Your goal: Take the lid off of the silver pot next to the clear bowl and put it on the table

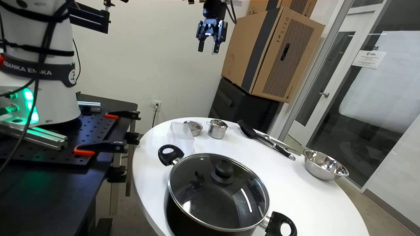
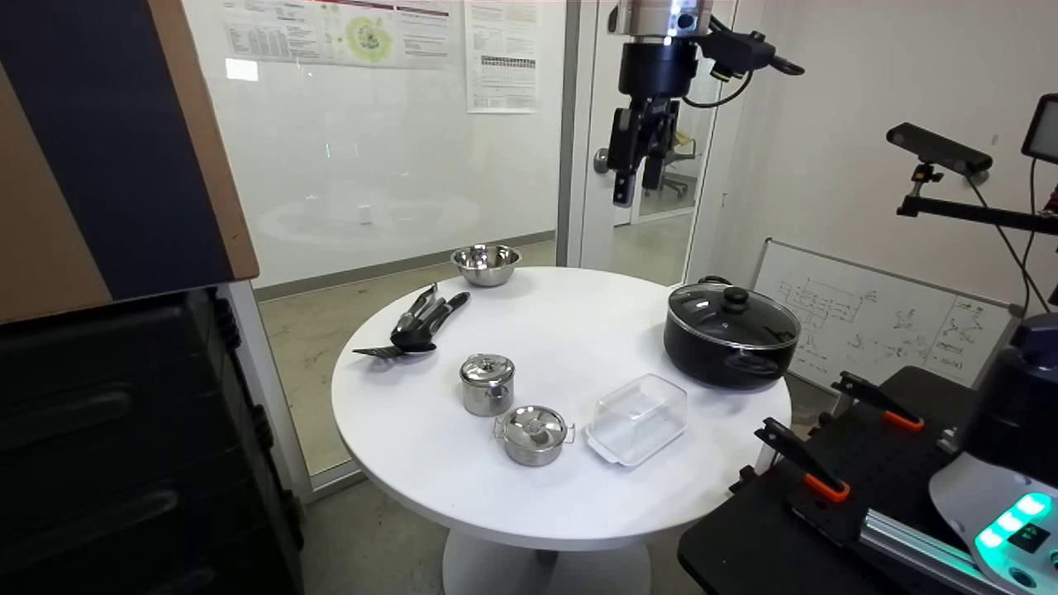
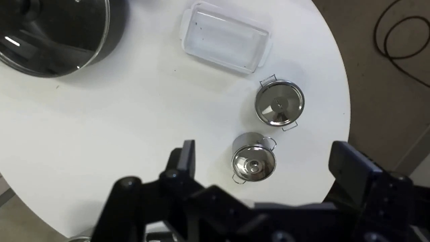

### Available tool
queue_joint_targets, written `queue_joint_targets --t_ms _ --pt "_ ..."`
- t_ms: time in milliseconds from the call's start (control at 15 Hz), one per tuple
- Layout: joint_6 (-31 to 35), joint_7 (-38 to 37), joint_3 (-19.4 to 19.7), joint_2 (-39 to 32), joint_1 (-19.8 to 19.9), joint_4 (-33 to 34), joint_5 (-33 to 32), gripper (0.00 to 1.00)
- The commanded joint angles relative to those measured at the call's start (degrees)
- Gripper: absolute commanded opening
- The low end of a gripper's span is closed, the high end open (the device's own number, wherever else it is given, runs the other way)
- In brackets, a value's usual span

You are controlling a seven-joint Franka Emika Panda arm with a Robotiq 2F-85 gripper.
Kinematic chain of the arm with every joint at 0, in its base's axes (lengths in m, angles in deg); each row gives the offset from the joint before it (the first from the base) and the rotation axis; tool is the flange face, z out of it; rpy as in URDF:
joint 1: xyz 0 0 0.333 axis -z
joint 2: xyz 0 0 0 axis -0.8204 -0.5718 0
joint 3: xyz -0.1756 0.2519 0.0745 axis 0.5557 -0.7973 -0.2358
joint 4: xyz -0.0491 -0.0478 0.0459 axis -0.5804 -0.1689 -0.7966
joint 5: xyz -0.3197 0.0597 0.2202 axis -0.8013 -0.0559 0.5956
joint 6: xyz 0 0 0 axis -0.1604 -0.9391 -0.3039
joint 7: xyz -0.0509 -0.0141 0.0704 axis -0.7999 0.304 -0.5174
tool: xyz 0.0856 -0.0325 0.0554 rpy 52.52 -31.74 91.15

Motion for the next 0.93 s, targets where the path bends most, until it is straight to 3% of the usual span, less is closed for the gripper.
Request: queue_joint_targets --t_ms 0,333,600,667,867 --pt "3.4 7.3 0.3 -8.1 -2.0 2.7 -2.8 1.0" --pt "5.4 14.3 -0.9 -18.9 -3.7 4.9 -7.5 1.0" --pt "5.6 11.4 -1.3 -25.0 -3.7 7.1 -16.8 1.0" --pt "5.9 12.5 -1.4 -21.9 -3.7 4.5 -13.0 1.0" --pt "5.9 12.3 -1.3 -24.5 -3.7 6.0 -15.1 1.0"
